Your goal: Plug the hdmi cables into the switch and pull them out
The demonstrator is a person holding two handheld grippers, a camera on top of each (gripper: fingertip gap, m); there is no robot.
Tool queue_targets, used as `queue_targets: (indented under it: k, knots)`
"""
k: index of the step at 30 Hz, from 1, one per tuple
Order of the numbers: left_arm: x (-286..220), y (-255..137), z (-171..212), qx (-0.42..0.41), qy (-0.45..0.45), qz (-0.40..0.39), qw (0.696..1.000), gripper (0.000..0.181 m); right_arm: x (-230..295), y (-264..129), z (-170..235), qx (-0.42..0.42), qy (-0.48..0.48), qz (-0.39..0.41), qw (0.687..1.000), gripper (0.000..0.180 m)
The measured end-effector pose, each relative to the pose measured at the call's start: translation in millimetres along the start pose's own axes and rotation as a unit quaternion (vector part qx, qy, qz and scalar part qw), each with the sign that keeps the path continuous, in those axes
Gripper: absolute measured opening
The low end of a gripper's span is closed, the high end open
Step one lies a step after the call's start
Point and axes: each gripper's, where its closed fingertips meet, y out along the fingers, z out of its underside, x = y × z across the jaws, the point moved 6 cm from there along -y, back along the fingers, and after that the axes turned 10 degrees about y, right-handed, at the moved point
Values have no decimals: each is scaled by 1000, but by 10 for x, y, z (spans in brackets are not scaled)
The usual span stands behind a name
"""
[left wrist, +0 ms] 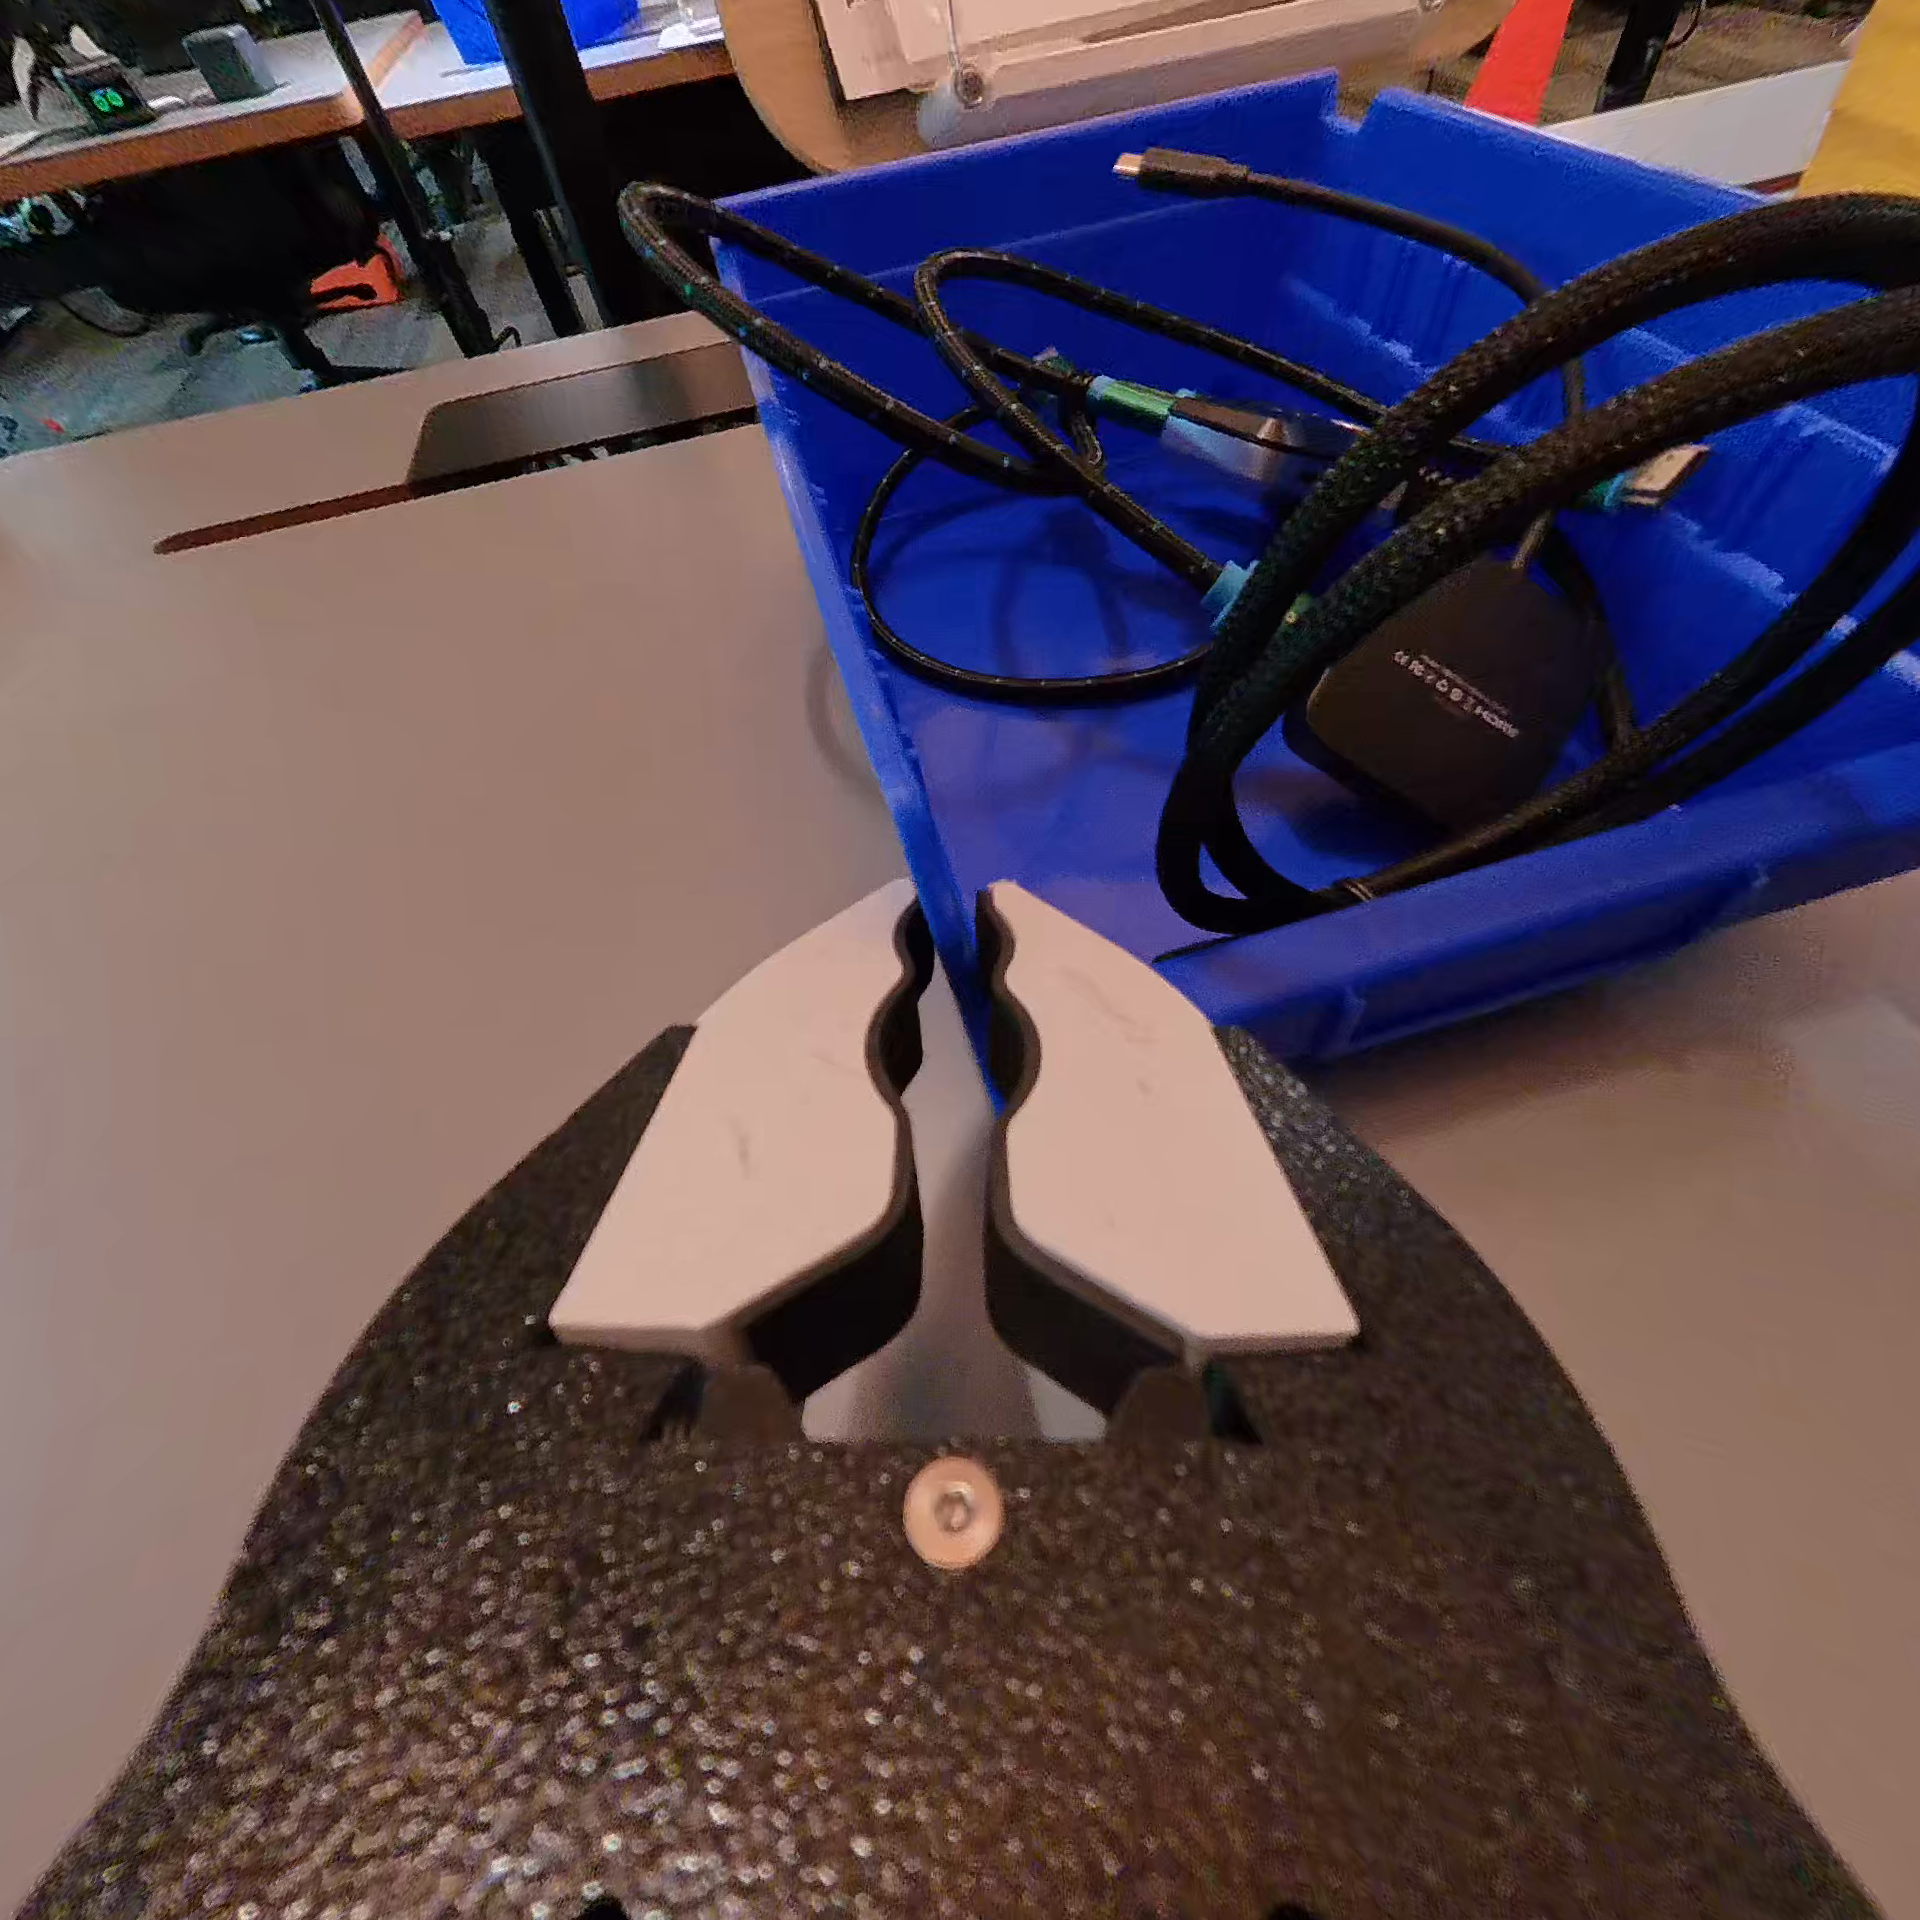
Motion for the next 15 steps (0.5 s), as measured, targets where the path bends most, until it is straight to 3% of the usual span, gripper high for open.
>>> queue_targets:
  k: [6,15]
  knots:
    - [402,-6,116,16,-12,-62,998,5,330,341,-55,-9,-8,-4,1000,10]
    - [1663,-238,560,59,-114,-153,980,2,1523,1080,-113,-4,18,-87,996,14]
